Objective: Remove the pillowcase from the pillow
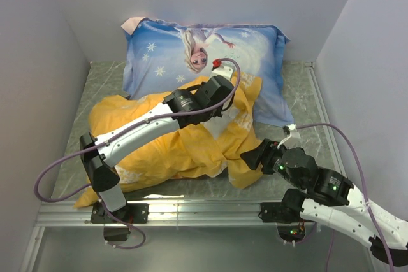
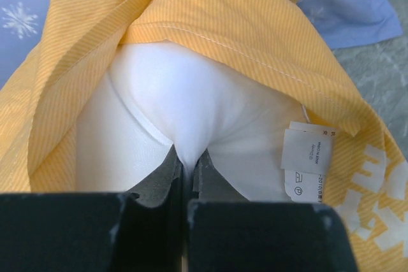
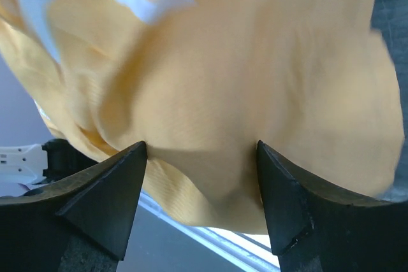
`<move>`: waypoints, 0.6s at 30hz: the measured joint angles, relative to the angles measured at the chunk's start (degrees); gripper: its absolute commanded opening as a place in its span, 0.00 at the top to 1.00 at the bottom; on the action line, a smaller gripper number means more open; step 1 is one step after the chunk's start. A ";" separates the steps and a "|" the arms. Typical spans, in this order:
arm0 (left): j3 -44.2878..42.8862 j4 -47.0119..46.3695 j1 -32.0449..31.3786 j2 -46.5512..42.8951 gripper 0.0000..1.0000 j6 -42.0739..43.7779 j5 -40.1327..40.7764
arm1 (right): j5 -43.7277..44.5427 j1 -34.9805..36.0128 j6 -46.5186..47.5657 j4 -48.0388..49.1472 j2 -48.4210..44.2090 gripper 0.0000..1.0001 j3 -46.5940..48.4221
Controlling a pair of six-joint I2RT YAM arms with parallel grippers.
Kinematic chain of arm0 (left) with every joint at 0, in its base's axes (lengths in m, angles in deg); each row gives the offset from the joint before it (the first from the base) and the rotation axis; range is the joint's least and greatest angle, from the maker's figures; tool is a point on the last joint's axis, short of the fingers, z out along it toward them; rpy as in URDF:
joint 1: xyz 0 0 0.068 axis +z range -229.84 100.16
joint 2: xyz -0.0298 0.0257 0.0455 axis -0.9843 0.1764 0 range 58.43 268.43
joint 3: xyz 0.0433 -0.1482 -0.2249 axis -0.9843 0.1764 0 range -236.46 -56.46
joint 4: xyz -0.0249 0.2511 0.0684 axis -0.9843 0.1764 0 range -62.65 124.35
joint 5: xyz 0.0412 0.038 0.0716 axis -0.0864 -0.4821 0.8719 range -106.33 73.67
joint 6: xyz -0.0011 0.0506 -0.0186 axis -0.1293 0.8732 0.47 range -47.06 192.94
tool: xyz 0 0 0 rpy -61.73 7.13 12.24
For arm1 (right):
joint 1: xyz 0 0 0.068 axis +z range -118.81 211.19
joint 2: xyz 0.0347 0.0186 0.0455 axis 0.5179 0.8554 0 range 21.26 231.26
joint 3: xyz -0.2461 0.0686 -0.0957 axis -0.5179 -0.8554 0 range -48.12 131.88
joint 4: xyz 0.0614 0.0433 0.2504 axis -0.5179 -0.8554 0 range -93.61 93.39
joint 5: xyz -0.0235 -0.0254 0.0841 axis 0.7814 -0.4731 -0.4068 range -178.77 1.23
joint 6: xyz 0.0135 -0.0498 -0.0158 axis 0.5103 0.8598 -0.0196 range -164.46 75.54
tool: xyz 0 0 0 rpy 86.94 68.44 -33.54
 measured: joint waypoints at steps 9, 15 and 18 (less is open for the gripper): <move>-4.44 1.95 0.20 -1.31 1.00 0.44 0.72 | 1.75 0.00 -0.48 0.52 -1.99 0.95 -0.59; -2.45 1.33 -0.28 -6.01 1.00 0.09 -0.83 | 7.93 0.13 -5.31 -3.74 -7.06 1.00 0.90; 1.07 -0.57 -0.37 -10.99 1.00 -0.90 -2.93 | 9.46 0.50 -7.34 -5.05 -8.20 1.00 2.73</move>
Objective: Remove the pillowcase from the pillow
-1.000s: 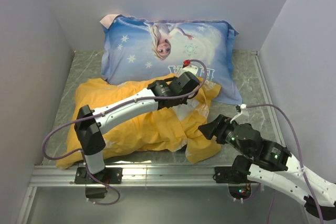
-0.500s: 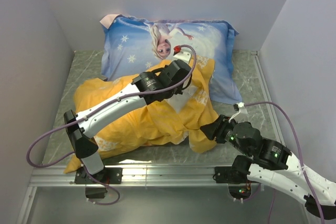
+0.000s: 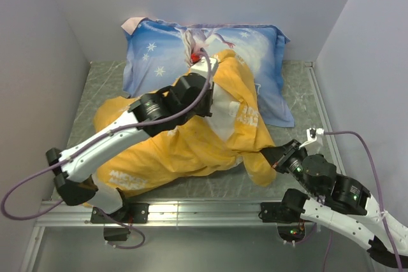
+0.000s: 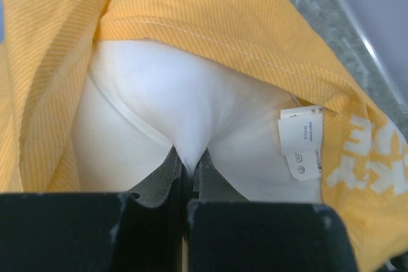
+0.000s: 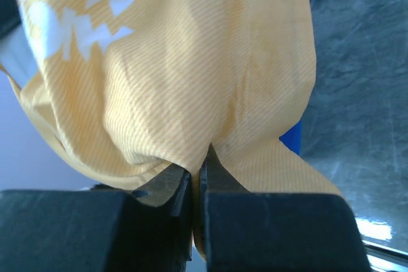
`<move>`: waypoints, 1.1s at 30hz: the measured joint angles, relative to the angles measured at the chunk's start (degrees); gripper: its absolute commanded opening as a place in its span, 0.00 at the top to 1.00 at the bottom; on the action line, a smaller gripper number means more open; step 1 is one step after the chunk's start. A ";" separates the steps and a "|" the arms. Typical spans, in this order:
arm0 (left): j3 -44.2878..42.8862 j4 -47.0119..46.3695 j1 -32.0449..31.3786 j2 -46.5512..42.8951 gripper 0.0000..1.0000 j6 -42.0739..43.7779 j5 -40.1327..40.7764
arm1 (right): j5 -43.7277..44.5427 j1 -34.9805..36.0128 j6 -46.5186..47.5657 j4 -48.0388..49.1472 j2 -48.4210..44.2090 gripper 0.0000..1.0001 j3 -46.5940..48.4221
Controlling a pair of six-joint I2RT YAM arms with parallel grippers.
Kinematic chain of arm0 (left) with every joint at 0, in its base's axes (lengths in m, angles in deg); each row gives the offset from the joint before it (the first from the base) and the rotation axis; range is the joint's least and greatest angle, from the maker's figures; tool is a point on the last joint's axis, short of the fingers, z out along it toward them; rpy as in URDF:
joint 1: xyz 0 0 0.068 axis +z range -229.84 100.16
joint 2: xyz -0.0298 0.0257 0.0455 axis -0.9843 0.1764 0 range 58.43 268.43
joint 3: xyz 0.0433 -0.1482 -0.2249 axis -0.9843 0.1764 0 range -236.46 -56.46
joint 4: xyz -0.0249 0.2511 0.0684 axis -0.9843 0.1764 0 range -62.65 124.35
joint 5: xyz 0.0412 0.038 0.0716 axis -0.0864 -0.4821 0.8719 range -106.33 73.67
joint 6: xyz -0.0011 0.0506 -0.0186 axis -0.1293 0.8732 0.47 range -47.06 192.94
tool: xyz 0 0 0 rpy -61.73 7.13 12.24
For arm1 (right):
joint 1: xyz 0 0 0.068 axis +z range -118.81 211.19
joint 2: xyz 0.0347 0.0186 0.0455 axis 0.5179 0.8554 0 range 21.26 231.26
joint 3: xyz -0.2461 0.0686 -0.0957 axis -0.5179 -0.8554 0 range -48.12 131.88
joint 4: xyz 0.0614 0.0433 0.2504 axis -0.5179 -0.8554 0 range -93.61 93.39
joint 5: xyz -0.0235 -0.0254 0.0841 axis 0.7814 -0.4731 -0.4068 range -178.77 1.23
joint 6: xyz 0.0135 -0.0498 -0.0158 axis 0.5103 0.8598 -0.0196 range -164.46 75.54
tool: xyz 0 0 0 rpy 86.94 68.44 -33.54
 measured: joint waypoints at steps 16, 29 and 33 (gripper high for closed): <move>6.75 -2.05 3.04 -11.50 1.00 -2.38 -6.99 | 3.08 0.98 -5.68 -1.60 3.85 0.94 6.19; 8.74 -1.25 11.98 -18.14 0.99 -1.33 -5.49 | 10.38 0.44 -4.48 -7.34 1.44 0.96 6.01; 7.91 -0.44 12.41 -17.81 1.00 0.70 -8.92 | 11.87 0.22 -2.10 -5.75 5.29 0.96 5.57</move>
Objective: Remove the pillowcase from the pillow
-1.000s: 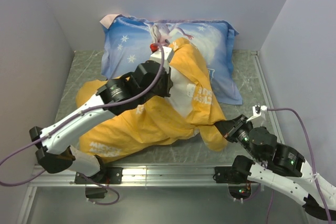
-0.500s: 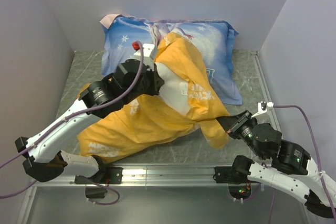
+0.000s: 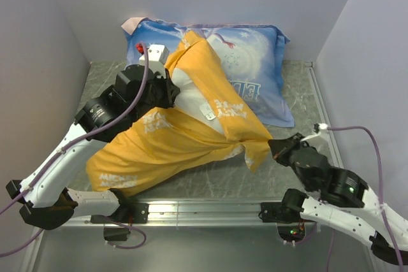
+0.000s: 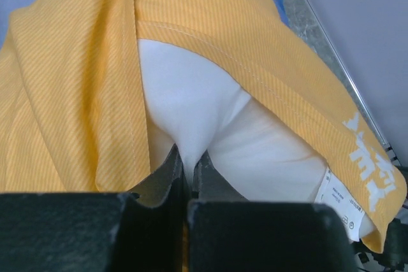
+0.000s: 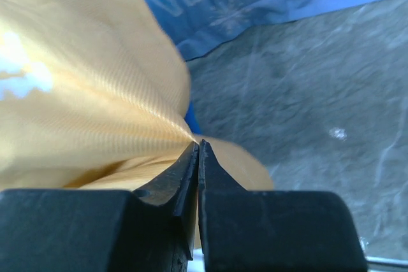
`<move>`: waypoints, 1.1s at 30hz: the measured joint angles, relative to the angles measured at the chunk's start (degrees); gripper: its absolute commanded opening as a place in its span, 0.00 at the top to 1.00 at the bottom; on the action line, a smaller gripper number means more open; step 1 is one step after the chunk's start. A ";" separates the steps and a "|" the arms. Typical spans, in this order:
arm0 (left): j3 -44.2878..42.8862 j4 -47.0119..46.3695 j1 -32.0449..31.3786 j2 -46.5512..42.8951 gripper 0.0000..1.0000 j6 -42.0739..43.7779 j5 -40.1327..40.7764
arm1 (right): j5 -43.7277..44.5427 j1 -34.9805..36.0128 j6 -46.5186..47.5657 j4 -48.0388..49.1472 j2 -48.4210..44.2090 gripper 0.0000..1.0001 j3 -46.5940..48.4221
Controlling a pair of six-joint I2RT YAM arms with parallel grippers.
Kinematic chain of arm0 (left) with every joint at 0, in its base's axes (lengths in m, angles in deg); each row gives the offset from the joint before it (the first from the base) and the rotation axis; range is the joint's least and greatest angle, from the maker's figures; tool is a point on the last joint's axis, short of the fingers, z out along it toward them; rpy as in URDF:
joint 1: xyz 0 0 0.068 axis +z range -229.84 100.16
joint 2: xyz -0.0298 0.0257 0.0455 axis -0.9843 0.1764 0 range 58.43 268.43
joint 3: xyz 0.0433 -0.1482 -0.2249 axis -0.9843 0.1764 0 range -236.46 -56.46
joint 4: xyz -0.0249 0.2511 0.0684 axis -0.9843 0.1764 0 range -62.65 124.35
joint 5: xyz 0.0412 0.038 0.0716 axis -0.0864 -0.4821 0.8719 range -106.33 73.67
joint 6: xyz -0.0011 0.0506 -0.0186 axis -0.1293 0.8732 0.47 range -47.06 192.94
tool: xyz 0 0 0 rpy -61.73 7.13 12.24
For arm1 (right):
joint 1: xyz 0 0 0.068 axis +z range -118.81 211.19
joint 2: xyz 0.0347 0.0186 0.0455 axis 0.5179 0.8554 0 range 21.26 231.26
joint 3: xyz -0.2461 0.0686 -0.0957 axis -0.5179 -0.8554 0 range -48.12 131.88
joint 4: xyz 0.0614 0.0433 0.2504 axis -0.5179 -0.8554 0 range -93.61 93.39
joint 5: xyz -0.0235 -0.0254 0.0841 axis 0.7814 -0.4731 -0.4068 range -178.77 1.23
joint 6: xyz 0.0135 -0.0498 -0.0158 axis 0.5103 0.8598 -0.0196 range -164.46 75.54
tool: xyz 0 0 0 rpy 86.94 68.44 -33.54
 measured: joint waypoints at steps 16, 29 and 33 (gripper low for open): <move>4.66 -1.05 -3.56 0.09 1.00 3.65 -7.65 | -29.59 -28.76 20.76 26.73 27.65 0.81 -1.81; 5.90 -2.95 -4.09 2.84 1.00 2.71 0.04 | -24.20 -22.99 20.61 20.57 16.72 0.41 -4.74; 5.90 -3.21 -4.09 3.28 1.00 2.10 0.17 | -21.97 -21.40 20.65 18.32 12.48 0.42 0.28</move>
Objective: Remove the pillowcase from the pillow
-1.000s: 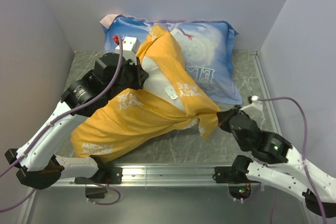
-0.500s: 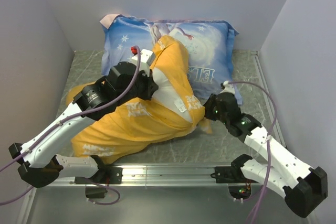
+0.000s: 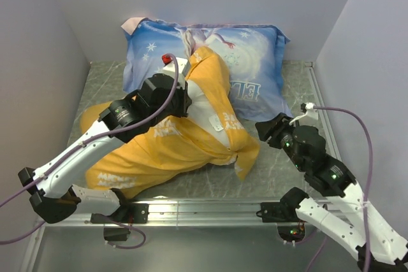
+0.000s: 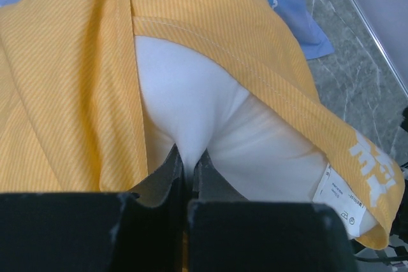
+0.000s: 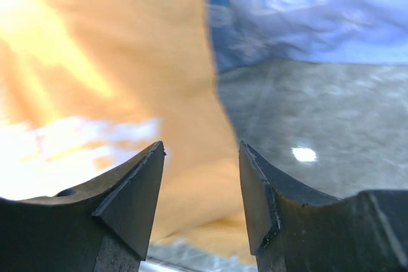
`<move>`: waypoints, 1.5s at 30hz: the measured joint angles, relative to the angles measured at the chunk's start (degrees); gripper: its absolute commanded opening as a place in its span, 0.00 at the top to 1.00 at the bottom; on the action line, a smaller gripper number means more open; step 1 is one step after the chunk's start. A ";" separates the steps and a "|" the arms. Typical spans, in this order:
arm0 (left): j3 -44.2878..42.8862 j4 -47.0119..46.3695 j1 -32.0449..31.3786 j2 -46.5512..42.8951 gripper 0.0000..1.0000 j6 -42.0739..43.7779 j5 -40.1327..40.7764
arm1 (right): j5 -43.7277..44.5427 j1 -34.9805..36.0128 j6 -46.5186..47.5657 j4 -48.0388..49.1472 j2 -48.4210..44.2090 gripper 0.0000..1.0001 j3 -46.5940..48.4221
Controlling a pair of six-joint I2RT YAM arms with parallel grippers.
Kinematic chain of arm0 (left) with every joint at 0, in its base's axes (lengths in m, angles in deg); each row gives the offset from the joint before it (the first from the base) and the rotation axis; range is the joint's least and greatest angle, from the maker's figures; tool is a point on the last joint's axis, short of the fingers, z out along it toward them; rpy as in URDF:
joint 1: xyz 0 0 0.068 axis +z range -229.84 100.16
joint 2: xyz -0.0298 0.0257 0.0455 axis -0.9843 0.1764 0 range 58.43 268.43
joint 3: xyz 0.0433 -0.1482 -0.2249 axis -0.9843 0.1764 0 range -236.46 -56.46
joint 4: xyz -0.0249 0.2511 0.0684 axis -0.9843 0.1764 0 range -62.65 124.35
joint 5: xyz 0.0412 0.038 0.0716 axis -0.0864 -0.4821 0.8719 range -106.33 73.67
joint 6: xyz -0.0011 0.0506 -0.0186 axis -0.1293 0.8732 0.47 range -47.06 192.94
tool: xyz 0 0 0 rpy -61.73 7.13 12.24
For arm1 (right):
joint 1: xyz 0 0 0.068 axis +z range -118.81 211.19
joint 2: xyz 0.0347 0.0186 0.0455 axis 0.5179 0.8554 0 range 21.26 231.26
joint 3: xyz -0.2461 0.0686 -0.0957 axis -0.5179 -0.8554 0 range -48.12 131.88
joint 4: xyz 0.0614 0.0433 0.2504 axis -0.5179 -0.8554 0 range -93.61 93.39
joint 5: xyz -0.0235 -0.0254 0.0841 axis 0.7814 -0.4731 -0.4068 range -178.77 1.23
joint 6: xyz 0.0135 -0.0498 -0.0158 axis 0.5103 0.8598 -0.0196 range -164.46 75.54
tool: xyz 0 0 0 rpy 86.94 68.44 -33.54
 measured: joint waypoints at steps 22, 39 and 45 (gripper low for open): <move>0.00 -1.70 0.37 3.45 1.00 -0.20 0.28 | 25.97 37.68 -3.13 -13.09 20.02 0.37 18.91; 0.00 -0.92 0.39 1.70 1.00 -0.22 -1.40 | 22.64 20.87 -7.08 -16.44 11.61 1.00 14.14; 0.00 -0.20 0.20 -1.55 1.00 -0.68 -1.57 | 14.08 12.33 -4.44 -9.66 8.61 1.00 7.98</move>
